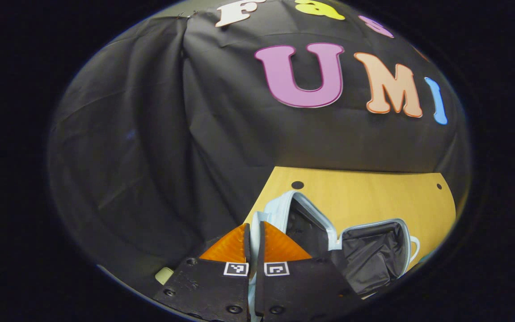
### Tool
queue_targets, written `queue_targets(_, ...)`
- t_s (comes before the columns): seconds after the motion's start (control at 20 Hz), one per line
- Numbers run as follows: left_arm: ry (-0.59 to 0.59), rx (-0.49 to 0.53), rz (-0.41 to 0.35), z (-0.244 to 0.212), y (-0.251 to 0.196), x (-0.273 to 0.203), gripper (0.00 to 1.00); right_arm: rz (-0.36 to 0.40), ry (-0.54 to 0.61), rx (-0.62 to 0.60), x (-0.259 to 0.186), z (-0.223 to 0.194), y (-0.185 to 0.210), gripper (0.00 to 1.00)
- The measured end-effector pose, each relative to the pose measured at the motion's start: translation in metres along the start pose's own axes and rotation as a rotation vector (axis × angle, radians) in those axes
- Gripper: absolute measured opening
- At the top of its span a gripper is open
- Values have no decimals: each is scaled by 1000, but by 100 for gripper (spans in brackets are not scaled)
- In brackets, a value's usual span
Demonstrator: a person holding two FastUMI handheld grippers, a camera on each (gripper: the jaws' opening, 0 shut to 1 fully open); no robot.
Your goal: First open the suitcase, pack the skin care products into it, and then close the suitcase.
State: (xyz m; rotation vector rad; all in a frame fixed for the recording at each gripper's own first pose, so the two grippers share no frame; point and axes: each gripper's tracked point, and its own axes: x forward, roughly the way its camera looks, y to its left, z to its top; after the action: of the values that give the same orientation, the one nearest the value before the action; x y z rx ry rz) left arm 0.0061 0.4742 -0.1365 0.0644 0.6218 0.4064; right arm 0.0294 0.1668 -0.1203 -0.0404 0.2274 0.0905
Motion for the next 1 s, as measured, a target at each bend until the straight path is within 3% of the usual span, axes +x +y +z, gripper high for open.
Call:
queue_targets(0.55,140,-136,59,-87,47,82,0,-13,49,-38,14,-14,20,100)
queue_targets(1.0,261,-207,95,-167,58,126,2,-34,74,-85,11,-19,23,99)
